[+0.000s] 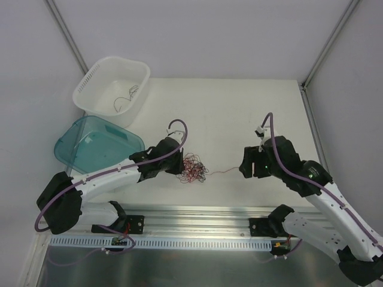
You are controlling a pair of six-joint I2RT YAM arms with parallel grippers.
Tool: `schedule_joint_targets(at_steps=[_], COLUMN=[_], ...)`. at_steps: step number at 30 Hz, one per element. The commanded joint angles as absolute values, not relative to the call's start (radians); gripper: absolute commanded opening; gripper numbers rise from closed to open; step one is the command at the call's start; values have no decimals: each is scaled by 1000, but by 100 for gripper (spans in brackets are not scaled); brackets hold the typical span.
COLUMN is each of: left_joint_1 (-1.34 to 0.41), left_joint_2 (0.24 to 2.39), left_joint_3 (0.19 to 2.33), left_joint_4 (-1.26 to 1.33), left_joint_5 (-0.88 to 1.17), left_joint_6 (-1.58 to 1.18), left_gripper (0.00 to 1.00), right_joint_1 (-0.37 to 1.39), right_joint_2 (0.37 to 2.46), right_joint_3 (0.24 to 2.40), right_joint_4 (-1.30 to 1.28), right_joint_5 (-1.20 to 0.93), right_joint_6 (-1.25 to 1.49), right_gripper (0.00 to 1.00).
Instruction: Untangle the cables
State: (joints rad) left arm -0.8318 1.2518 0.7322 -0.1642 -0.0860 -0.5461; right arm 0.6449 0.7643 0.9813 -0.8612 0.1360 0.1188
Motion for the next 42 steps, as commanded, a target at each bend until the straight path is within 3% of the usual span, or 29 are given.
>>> schedule_joint_targets(at_steps=[1,18,29,32,35,39,41,42], left_joint_1=[-859,-956,-968,-969,-969,-969,-966,-966], left_joint_2=[1233,1180,1161,1157,1143,1138,1144,1141], left_joint_3=[756,733,704,692,680,676,683,686], left_joint_4=[-150,-21,49,57,67,72,71,71], left_joint_5=[-78,-58,-20,-26,-51,-113,-171,-187], left_joint_6=[-465,-319,-288,-278,-273,-278,-293,-323], left_gripper=[1,4,4,4,3,4,13,35], right_joint_1=[710,755,756,755,756,756,756,756], right_joint_2=[733,1028,1106,1115,1121,1092,1063,1055], right_joint_3=[1002,762,745,750,756,764,791,804], right_joint_4=[-779,-145,-92,-98,-126,-173,-204,-234], right_joint_5=[20,-202,-178,-169,-164,-134,-105,-89], right_joint_6=[183,298,285,279,264,244,229,229], right_gripper=[69,63,51,42,19,1,1,1])
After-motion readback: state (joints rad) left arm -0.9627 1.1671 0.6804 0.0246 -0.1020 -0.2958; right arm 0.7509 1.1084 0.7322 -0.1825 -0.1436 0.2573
